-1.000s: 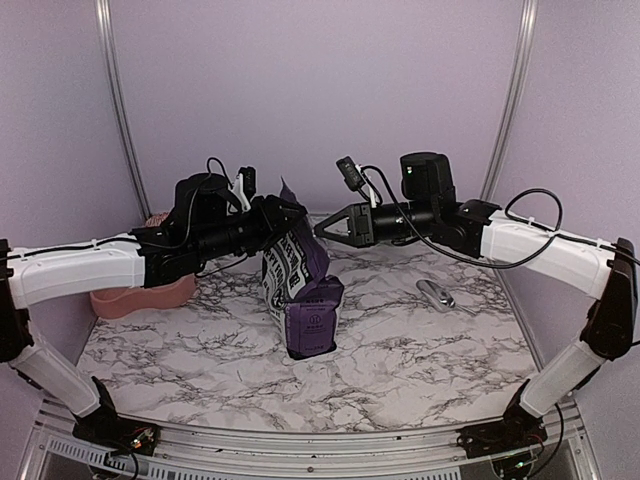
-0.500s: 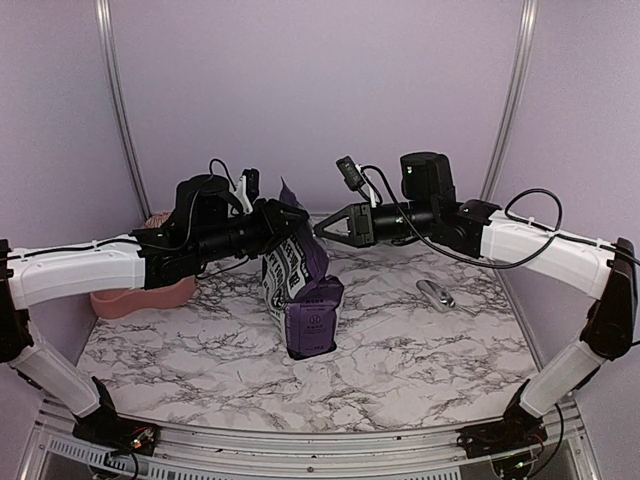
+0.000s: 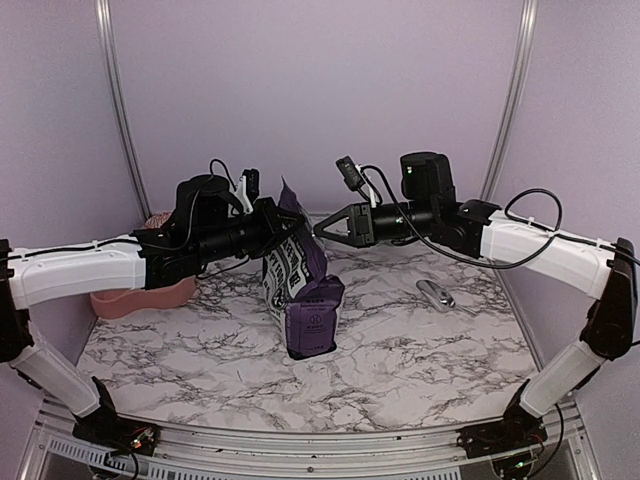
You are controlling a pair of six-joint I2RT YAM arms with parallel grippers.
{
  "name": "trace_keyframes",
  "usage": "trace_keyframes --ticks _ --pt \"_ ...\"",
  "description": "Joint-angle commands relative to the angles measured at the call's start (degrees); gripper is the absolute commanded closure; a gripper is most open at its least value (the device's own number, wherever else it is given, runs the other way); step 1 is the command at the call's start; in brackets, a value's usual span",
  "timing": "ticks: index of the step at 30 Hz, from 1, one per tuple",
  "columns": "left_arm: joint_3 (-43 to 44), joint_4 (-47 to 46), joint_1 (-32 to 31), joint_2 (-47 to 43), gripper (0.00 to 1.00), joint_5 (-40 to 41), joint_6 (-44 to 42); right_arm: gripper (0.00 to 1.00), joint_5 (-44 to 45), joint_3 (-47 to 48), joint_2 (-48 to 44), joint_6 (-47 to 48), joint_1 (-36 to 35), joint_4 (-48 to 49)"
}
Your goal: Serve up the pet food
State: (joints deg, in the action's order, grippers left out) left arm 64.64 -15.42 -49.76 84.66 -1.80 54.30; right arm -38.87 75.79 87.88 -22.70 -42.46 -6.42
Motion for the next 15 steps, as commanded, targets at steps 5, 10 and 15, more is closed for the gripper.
trace_keyframes --ticks 5,10,15 --pt "-1.27 0.04 -0.29 0.78 1.0 0.94 -0.69 0.96 4.21 3.54 0.24 3.64 -0.22 -6.67" --pt "-1.2 0.04 -0.32 1.04 1.0 1.31 -0.69 0.57 9.11 8.94 2.47 6.93 -0.39 -13.59" --pt "-0.72 0.04 -0.34 1.44 1.0 1.49 -0.69 0.35 9.73 13.73 4.52 8.36 -1.48 -15.8"
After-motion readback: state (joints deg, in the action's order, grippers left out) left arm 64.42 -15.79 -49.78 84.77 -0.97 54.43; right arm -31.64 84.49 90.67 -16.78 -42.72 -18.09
